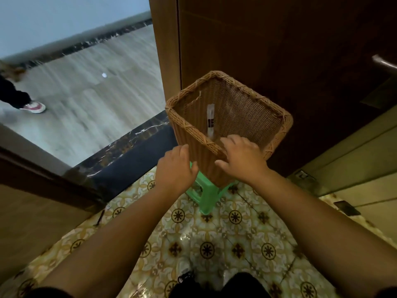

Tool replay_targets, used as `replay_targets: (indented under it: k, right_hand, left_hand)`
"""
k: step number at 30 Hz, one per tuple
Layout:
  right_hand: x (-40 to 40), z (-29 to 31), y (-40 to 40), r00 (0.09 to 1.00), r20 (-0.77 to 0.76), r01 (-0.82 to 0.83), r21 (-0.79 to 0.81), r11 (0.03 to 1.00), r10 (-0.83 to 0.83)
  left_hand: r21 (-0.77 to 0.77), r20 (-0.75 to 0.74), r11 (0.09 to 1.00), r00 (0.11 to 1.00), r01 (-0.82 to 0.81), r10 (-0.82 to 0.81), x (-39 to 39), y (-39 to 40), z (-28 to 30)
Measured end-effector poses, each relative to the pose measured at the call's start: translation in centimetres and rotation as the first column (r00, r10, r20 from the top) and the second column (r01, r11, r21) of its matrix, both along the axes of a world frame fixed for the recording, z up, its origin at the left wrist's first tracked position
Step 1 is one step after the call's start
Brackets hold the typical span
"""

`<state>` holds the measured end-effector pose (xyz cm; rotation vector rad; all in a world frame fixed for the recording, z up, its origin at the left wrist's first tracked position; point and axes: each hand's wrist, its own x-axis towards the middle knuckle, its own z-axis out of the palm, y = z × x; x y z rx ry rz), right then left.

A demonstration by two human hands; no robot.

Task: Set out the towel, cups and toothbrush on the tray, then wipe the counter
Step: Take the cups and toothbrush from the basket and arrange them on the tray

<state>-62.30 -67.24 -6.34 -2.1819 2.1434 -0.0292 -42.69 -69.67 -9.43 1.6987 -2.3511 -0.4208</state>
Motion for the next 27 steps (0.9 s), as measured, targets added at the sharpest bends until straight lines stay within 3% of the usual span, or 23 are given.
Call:
replay_targets:
  k: [9,16,21,25,27]
  right_hand:
    - [-6.1,-4.0,-13.0,0.993,0.047,-0.112,0.056,0.992,0.109]
    - [-11.3,-9.2,-22.9,0.942,0.097,-0.334,0.222,0.916,0.32]
    - [-13.3,-11.4,-26.9,0.919,0.124,-0.395,0.299,0.869,0.375]
    - [-13.7,-14.3,-29.1,0.924,0.125,-0.383,0.357,0.852,0.362]
    - [-13.7,-16.6,-29.8,0.932,0.155,-0.361,0.387,0.849,0.326]
  left_hand:
    - [0.029,-0.074,0.981,0.978,-0.193,0.194,-5.0,-8.0,-2.7]
    - [0.019,-0.061,0.876,0.874,-0.482,0.483,-11.5,-12.2,-3.8]
    - [0.003,-0.054,0.82,0.819,-0.572,0.571,-16.0,-14.0,-3.7]
    - [0.098,-0.093,0.739,0.733,-0.667,0.674,-18.7,-16.2,-6.2]
    - [0.233,-0.148,0.637,0.621,-0.735,0.77,-19.8,-17.7,-8.7]
